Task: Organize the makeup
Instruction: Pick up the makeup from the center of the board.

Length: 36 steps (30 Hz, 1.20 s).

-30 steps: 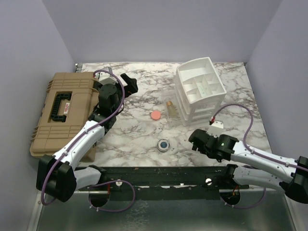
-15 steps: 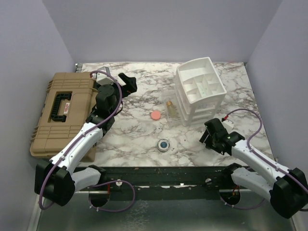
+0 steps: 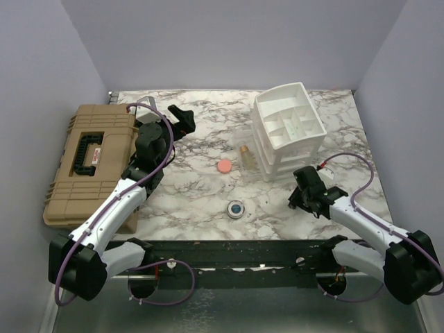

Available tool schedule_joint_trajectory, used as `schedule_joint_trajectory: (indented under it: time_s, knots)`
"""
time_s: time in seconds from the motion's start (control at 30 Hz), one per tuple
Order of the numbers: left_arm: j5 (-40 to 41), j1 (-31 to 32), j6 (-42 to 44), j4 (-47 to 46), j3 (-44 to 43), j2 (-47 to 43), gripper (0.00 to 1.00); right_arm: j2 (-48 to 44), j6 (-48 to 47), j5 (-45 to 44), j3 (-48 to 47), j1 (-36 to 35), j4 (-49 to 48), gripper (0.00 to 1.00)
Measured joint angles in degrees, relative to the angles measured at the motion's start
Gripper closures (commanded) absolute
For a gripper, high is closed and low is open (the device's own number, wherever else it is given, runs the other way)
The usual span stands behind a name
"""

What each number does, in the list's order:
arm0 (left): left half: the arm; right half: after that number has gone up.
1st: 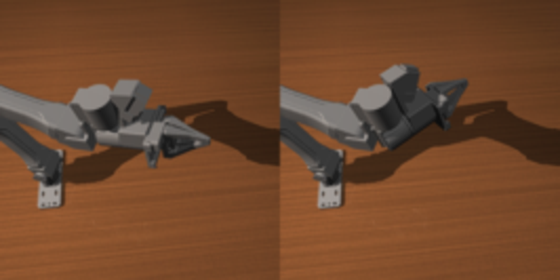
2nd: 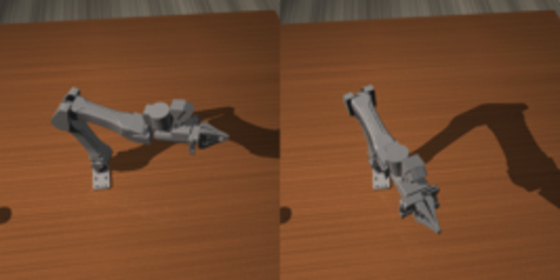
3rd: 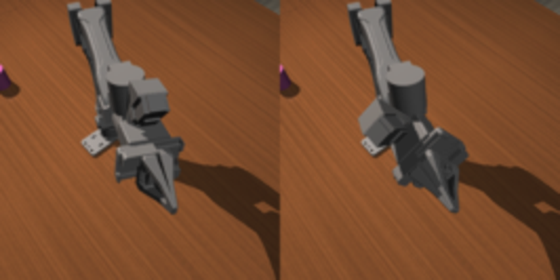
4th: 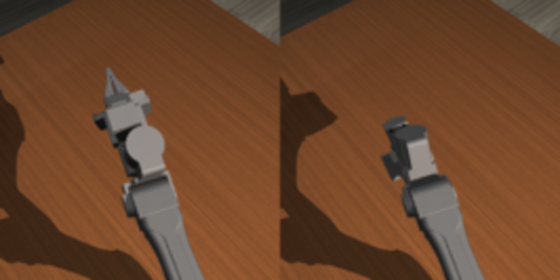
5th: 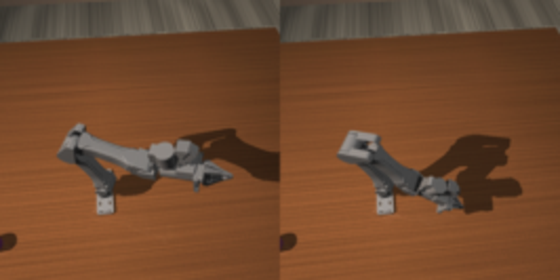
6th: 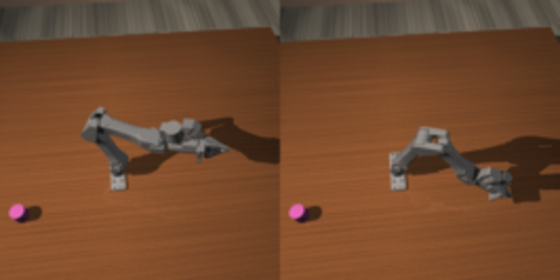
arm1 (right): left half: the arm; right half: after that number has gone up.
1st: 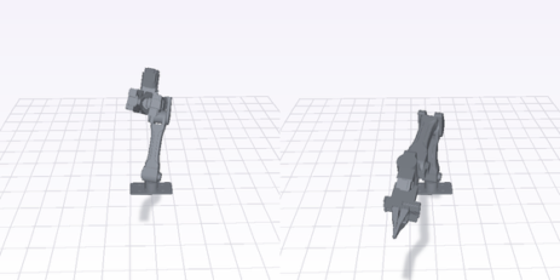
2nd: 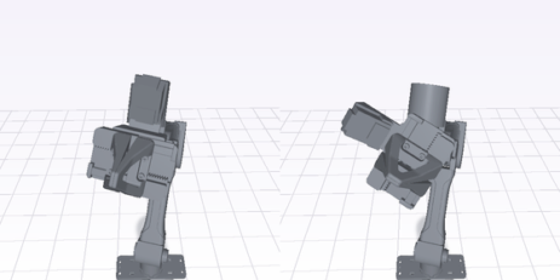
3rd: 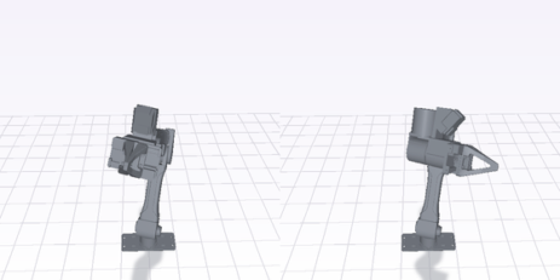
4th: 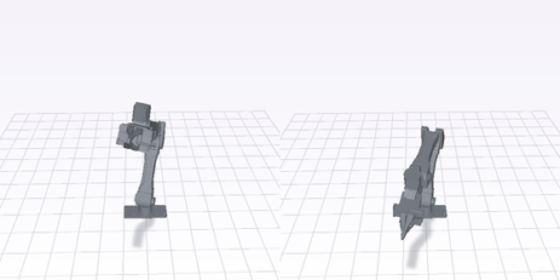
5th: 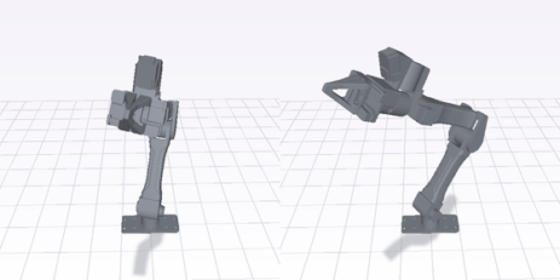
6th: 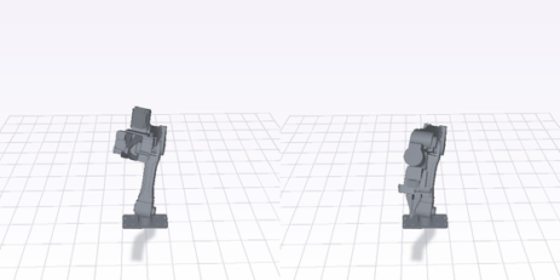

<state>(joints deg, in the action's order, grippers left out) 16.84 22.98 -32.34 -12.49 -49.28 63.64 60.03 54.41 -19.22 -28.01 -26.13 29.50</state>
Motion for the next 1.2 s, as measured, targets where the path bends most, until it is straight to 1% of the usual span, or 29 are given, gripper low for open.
schedule_joint_trajectory:
  time_s: [0.07, 0.27, 0.37, 0.5, 0.57, 0.63, 0.73, 0.9, 1.0, 1.13, 1.2]
  knots:
    - [0.15, -0.04, 0.07, 0.07, 0.00, 0.02, 0.01, 0.63, -0.50, 0.02, 0.00, 0.00, -1.31, 0.60]
    - [0.31, -0.07, 0.31, 0.15, 0.00, 0.02, 0.01, 2.64, -1.57, 0.11, -0.20, -0.02, -4.02, 0.52]
    - [0.31, -0.11, 0.39, 0.15, 0.00, 0.04, 0.01, 4.96, -2.08, 0.48, -0.20, -0.02, -4.83, 0.52]
    - [0.33, -0.31, 0.44, 0.15, 0.00, 0.13, 0.01, 6.86, -3.23, 0.68, -0.94, -0.02, -5.66, 0.60]
    - [0.33, -0.48, 0.46, 0.15, 0.00, 0.20, 0.01, 6.99, -3.61, 0.68, -1.03, -0.02, -5.75, 0.67]
    - [0.33, -0.52, 0.46, 0.15, 0.00, 0.26, 0.01, 6.51, -3.87, 0.70, -0.96, -0.02, -5.64, 0.68]
    - [0.33, -0.52, 0.46, 0.13, 0.00, 0.52, 0.01, 3.08, -3.96, 0.72, -0.59, -0.02, -4.68, 0.68]
    - [0.24, -0.70, 0.39, -0.11, 0.00, 1.66, 0.01, -10.10, -5.77, 2.89, 0.04, 0.00, -2.89, 0.68]
    - [-0.37, -0.81, 0.09, -0.72, 0.00, 2.82, 0.01, -15.76, -6.58, 6.05, -0.04, -0.02, -2.01, 0.68]
    - [-2.10, -0.85, -0.28, -1.40, 0.00, 4.83, 0.01, -17.99, -7.93, 11.26, -0.79, -0.02, 0.57, 0.68]
    - [-2.89, -0.85, -0.44, -1.44, 0.00, 5.53, 0.01, -17.92, -9.07, 14.40, -0.94, -0.02, 1.09, 0.70]
